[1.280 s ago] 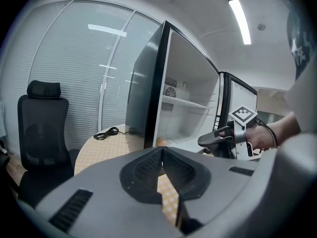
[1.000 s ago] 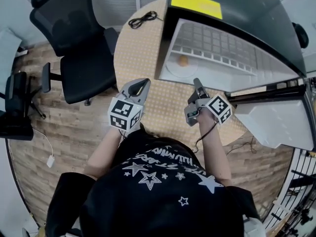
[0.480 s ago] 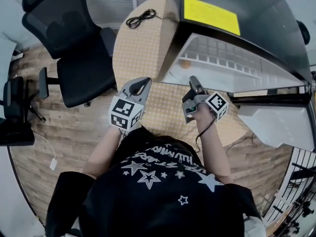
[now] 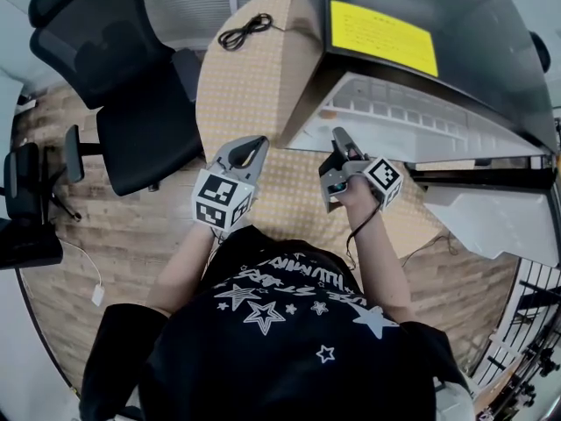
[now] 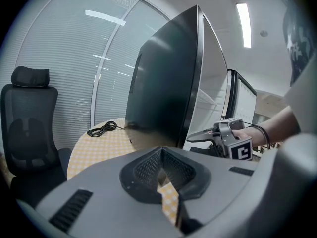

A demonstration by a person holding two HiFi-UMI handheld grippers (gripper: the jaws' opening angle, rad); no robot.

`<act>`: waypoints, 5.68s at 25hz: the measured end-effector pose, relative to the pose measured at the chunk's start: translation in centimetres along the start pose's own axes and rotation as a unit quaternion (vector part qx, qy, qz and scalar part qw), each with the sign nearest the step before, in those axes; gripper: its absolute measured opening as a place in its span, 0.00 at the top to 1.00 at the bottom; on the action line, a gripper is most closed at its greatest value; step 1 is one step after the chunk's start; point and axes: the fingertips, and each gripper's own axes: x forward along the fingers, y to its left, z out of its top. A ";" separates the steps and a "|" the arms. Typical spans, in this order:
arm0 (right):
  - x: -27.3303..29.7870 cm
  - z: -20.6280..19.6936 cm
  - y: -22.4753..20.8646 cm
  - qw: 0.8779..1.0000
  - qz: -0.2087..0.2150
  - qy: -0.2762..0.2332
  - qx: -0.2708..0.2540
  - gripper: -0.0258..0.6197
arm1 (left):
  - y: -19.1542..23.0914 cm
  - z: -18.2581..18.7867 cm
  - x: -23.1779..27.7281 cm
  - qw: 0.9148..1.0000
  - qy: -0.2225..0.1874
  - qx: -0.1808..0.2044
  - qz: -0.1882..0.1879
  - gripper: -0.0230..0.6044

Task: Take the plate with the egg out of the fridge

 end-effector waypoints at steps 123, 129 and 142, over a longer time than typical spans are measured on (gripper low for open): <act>-32.9 -3.2 -2.8 0.985 0.154 0.073 -0.037 0.90 | -26.1 -6.9 -14.7 0.998 -0.028 0.015 0.052 0.95; -36.4 -6.3 -3.3 0.987 0.147 0.048 -0.036 0.90 | -27.3 -7.9 -18.2 0.998 -0.041 0.020 0.031 0.95; -45.2 -13.2 -5.2 0.990 0.138 0.003 -0.042 0.90 | -31.4 -12.4 -24.1 0.999 -0.032 0.026 -0.035 0.96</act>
